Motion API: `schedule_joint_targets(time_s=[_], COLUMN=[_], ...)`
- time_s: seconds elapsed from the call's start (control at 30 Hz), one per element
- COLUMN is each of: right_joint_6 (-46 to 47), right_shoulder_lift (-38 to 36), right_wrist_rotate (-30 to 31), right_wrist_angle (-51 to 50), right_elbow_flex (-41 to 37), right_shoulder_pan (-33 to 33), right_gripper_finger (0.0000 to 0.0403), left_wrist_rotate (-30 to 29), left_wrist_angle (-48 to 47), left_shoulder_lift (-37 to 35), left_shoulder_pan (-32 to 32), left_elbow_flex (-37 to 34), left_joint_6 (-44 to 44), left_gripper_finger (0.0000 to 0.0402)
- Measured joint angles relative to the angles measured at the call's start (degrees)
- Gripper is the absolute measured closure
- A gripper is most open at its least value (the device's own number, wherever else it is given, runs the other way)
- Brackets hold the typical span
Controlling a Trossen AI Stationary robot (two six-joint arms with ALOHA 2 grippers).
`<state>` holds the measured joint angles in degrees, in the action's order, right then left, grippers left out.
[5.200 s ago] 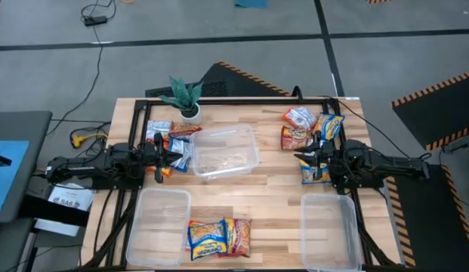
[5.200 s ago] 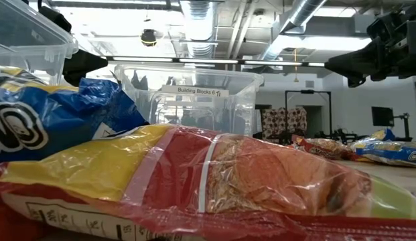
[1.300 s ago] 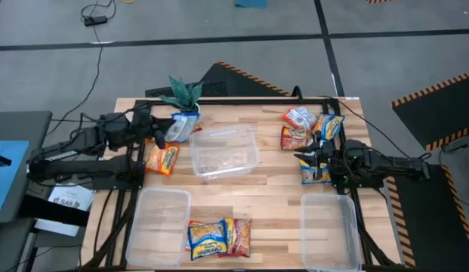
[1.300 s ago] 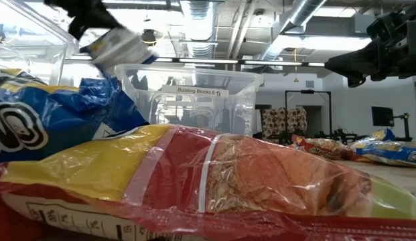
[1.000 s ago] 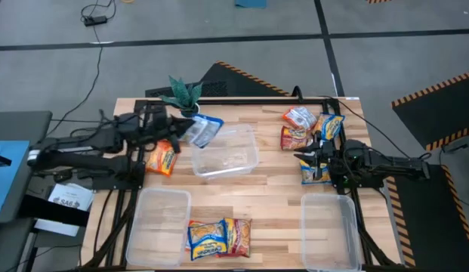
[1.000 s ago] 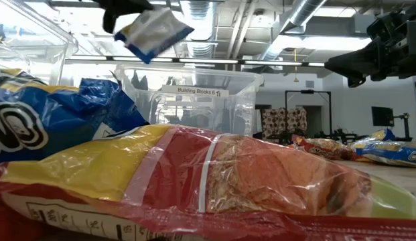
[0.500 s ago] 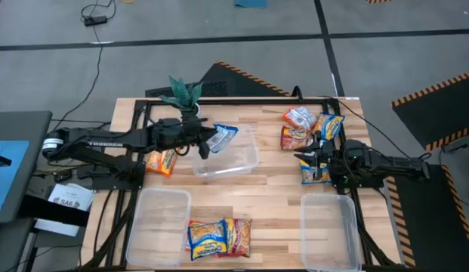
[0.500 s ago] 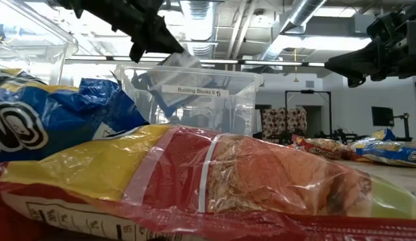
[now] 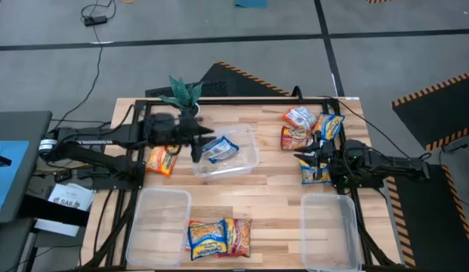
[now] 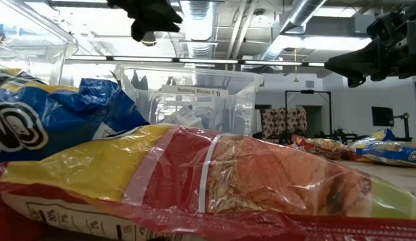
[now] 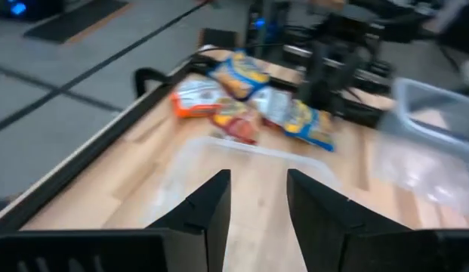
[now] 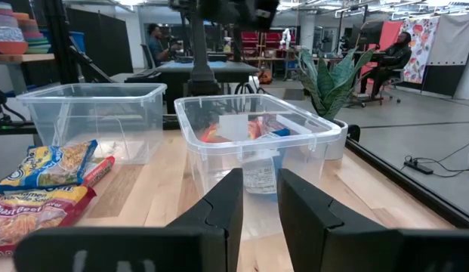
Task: Sort Maruchan noodles
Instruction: Put the top right blue noodle packet into the top transparent bin
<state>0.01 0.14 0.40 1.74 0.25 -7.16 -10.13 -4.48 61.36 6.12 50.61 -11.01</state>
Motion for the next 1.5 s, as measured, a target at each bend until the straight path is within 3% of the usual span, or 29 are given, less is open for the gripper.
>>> schedule_joint_targets(time_s=[0.27,0.5,0.7,0.8,0.9,1.0,1.23,1.33,1.5], right_joint_6=[0.00,0.00,-0.04,6.60,17.87,24.34,29.11,32.33,46.59], right_shoulder_lift=[0.00,0.02,0.04,0.25,1.35,5.01,19.04,24.53,33.71], right_wrist_rotate=[-0.02,-0.07,0.10,4.06,12.55,19.44,29.41,35.06,42.86], right_wrist_angle=[0.00,0.60,3.75,11.69,18.99,18.34,4.48,-12.42,-38.14], right_elbow_flex=[-0.02,0.00,0.00,-0.02,-0.02,0.06,8.07,15.29,24.26], right_shoulder_pan=[0.00,0.00,-0.02,-0.13,-0.15,-0.17,-2.40,-4.58,-8.76], right_gripper_finger=[0.0295,0.0295,0.0295,0.0295,0.0295,0.0295,0.0265,0.0245,0.0231], left_wrist_rotate=[-6.54,6.21,6.21,6.16,5.41,3.10,1.32,0.93,0.30], left_wrist_angle=[22.23,39.70,40.17,39.73,40.07,40.44,41.26,41.55,41.46], left_shoulder_lift=[-9.47,-19.87,-26.53,-28.30,-29.18,-29.67,-29.65,-29.66,-29.65], left_shoulder_pan=[-9.40,-10.15,-9.91,-9.89,-9.91,-9.89,-9.89,-9.89,-9.89], left_elbow_flex=[-20.44,-33.65,-37.90,-39.22,-39.52,-39.52,-39.50,-39.50,-39.51], left_joint_6=[4.17,10.74,11.27,10.76,11.37,12.03,12.05,12.49,13.58], left_gripper_finger=[0.0283,0.0283,0.0283,0.0283,0.0283,0.0283,0.0283,0.0283,0.0283])
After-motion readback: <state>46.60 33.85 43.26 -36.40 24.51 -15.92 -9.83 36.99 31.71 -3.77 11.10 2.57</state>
